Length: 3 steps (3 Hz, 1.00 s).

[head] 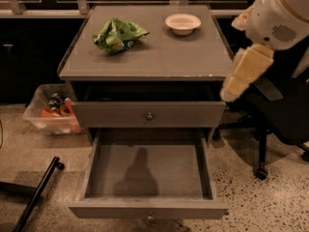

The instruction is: Place green rice chip bag into middle drawer

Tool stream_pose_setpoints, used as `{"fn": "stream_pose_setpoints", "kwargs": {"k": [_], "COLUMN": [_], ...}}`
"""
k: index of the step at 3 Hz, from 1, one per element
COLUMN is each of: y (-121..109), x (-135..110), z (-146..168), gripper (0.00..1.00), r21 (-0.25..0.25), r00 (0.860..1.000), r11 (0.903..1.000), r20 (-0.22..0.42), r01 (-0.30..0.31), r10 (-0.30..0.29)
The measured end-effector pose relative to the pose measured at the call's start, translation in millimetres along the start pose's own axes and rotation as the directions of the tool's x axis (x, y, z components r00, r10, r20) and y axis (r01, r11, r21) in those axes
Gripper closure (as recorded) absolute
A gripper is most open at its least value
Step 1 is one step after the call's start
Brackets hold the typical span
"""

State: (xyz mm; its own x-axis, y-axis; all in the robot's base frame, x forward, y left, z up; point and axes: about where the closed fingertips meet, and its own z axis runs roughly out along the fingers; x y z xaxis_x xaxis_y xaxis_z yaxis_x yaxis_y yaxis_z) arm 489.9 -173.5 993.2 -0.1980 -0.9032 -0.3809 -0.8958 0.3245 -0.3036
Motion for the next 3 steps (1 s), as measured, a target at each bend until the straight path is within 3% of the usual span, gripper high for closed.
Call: {"fn": "stream_pose_setpoints", "kwargs": {"k": [1,2,3], "y": [-32,-49,-49], "x": [-66,-76,-76], "z": [33,27,27], "gripper": [0.00,0.00,0.00], "r21": [0.031,0.084,0.084], "r00": [0.980,0.963,0.963], "r11": [0.9948,0.9828,0.9827], "r20": [0.176,0.231,0.231], "r01": [-0.097,-0.165,-0.165], "r10": [0.090,0.142,0.142]}}
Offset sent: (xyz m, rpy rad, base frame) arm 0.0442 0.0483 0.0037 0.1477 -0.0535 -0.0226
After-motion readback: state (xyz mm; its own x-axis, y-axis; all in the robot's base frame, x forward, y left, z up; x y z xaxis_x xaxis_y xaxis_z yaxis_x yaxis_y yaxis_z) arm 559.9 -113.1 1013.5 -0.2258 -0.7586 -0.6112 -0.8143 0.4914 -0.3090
